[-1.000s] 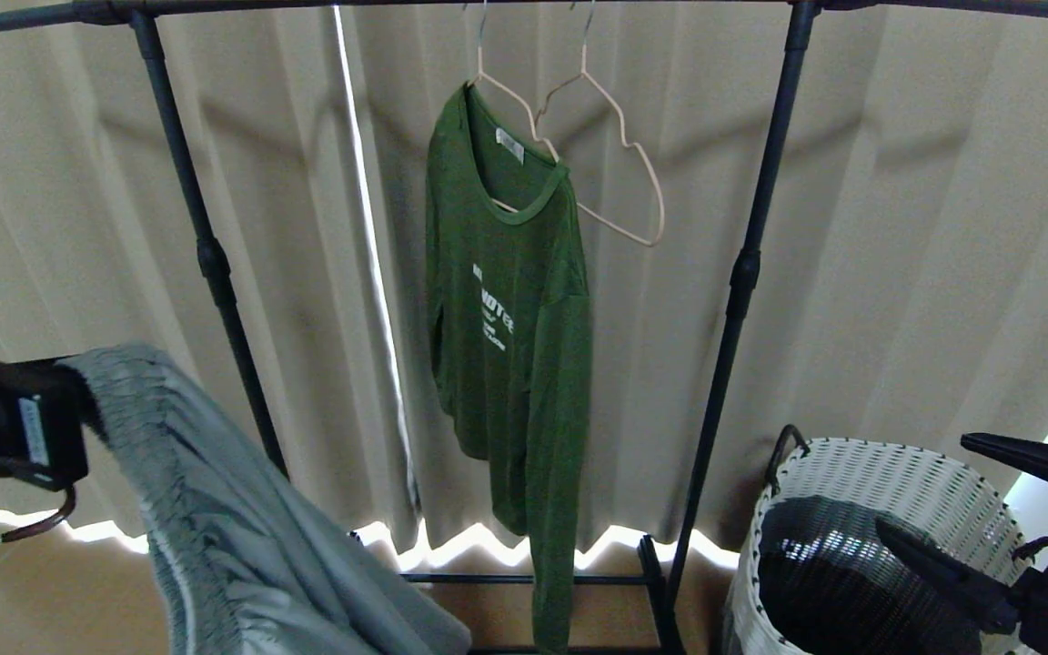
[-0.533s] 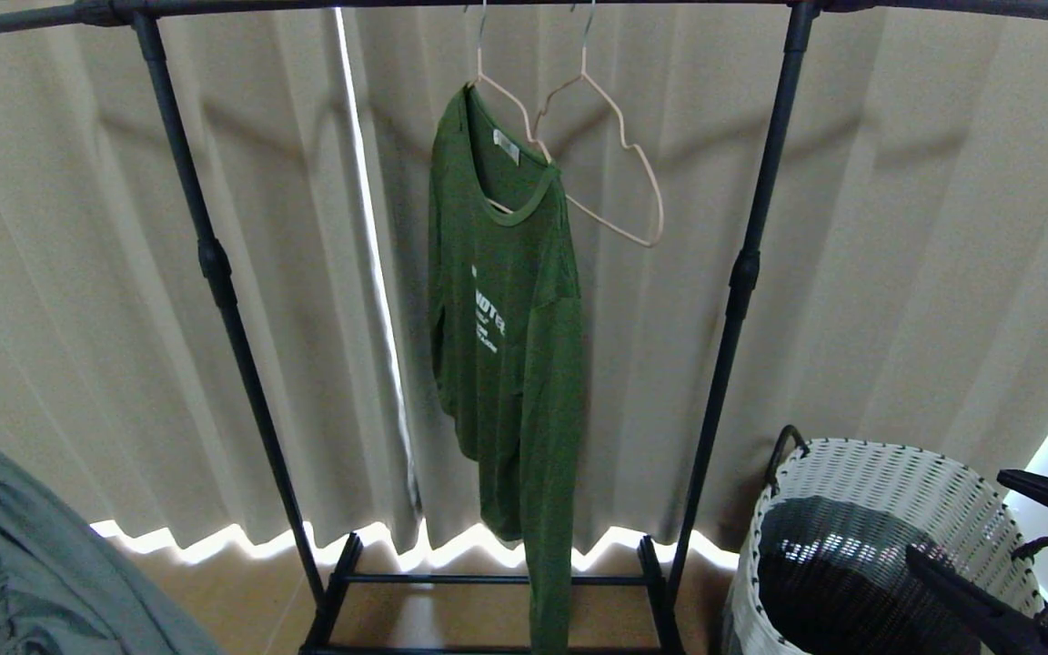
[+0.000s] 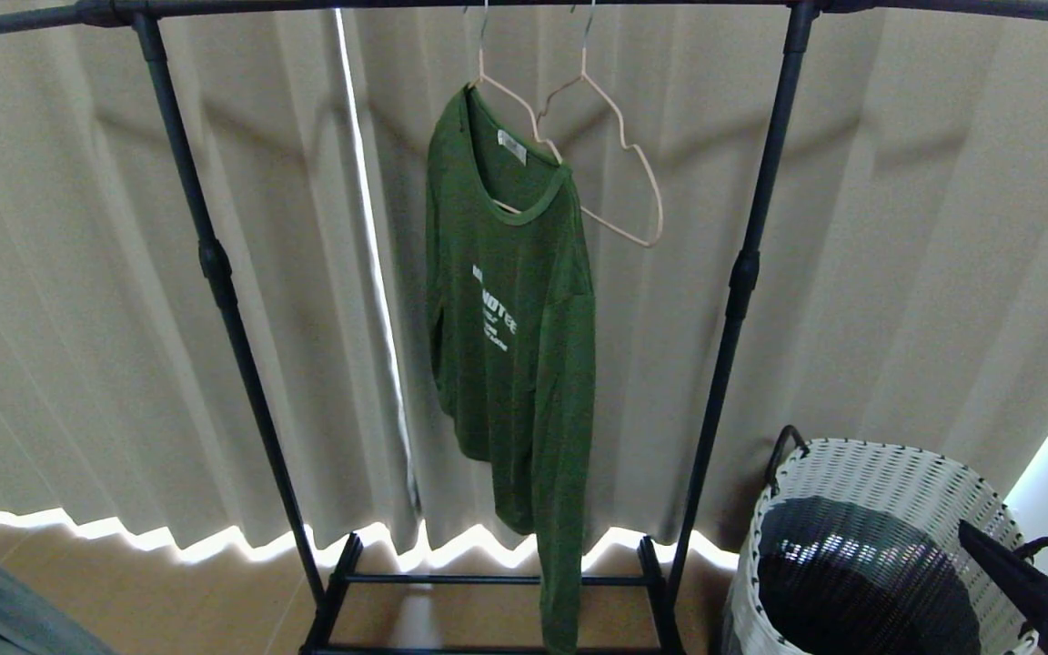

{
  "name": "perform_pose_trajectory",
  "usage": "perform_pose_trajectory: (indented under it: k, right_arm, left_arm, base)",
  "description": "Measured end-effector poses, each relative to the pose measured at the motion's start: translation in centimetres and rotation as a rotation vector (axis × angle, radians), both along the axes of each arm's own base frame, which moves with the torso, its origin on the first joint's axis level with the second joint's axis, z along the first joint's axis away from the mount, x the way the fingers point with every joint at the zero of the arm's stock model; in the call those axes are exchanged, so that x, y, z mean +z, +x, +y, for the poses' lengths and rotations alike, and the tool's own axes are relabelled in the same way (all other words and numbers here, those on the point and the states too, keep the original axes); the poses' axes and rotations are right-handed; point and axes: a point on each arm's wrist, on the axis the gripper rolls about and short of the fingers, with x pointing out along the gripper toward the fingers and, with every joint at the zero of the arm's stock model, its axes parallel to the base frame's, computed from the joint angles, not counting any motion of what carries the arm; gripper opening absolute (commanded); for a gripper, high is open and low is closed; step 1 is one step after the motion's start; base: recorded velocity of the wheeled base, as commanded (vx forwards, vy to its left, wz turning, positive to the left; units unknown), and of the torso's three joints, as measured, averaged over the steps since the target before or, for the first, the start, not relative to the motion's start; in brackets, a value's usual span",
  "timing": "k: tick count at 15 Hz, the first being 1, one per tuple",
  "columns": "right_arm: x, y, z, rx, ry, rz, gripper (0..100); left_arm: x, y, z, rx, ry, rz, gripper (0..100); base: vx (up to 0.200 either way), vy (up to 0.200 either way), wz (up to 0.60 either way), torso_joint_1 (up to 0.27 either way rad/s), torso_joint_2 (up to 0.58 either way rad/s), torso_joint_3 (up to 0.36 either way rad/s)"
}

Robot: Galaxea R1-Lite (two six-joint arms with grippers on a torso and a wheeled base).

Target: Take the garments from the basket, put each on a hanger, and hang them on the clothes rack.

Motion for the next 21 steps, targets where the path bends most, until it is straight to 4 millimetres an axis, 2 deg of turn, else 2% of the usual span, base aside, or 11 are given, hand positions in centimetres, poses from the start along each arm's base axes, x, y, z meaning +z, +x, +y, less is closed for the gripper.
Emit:
perform_pose_trajectory:
  k: [2, 11, 16, 21]
  right_arm:
    - [-0.3, -0.1, -0.1, -0.011, -0.003, 0.014, 100]
    - [-1.4, -1.0, -0.2, -0.022, -0.006, 0.037, 100]
    - [-2.1, -1.4, -0.4, -0.043, -0.008, 0.05, 100]
    - [-1.8, -1.4, -0.5, -0.05, -0.007, 0.036, 100]
  left_arm:
    - [0.0, 0.4, 0.1, 0.02, -0.002, 0.011, 0]
    - [-2.1, 2.3, 0.2, 0.039, -0.008, 0.018, 0]
    - [-2.6, 2.4, 0.3, 0.043, -0.007, 0.036, 0]
    - [-2.6, 2.1, 0.2, 0.044, -0.005, 0.018, 0]
  base:
    - [0.0, 0.0, 0.0, 0.0, 0.0, 0.0]
    - [0.0, 0.0, 0.0, 0.0, 0.0, 0.0]
    - [0.0, 0.0, 0.0, 0.0, 0.0, 0.0]
    - [0.0, 0.0, 0.0, 0.0, 0.0, 0.0]
